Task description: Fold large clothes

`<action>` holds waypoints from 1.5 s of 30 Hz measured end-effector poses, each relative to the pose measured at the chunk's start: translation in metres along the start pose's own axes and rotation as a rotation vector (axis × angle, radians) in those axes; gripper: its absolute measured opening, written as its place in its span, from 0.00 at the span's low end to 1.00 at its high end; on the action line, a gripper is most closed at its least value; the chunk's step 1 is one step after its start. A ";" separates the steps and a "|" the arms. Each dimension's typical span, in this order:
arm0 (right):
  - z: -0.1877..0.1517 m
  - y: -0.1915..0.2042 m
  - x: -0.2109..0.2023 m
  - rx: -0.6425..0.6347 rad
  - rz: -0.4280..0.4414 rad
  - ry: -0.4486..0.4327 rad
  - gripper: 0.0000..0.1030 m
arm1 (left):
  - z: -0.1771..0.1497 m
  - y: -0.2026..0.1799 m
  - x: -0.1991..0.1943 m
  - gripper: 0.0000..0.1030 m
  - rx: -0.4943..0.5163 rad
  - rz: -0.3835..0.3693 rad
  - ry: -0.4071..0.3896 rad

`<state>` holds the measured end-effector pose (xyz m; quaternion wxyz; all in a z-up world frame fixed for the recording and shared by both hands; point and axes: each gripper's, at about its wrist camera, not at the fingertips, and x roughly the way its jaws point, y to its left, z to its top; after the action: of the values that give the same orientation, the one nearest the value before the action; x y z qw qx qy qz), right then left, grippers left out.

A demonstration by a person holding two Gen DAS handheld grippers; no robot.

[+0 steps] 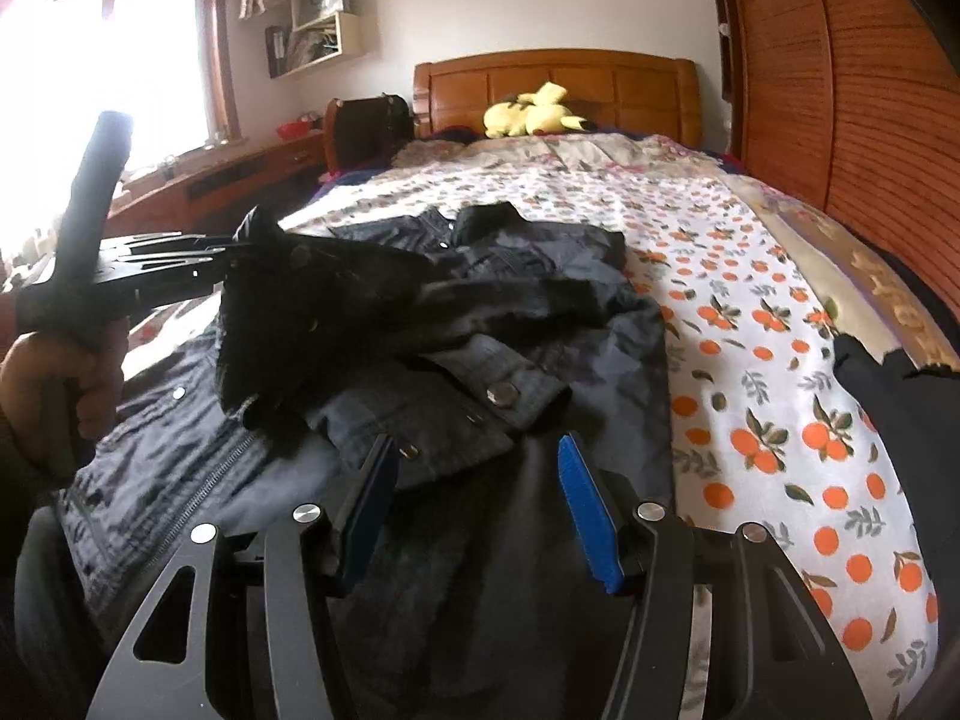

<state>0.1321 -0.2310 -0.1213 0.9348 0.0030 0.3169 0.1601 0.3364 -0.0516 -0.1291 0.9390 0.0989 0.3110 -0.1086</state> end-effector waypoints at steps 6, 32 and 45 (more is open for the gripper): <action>0.011 0.016 0.012 -0.024 0.008 -0.004 0.52 | -0.024 0.045 -0.004 0.32 -0.010 0.078 0.033; 0.018 0.036 0.043 -0.026 0.009 0.030 0.52 | -0.054 -0.004 0.021 0.59 0.045 -0.018 0.121; 0.019 0.032 0.044 -0.021 0.021 0.033 0.52 | -0.069 0.037 -0.011 0.09 -0.011 0.057 0.117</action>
<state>0.1668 -0.1852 -0.1291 0.9278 -0.0060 0.3306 0.1731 0.2993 0.0031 -0.1722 0.9223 0.1088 0.3632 -0.0741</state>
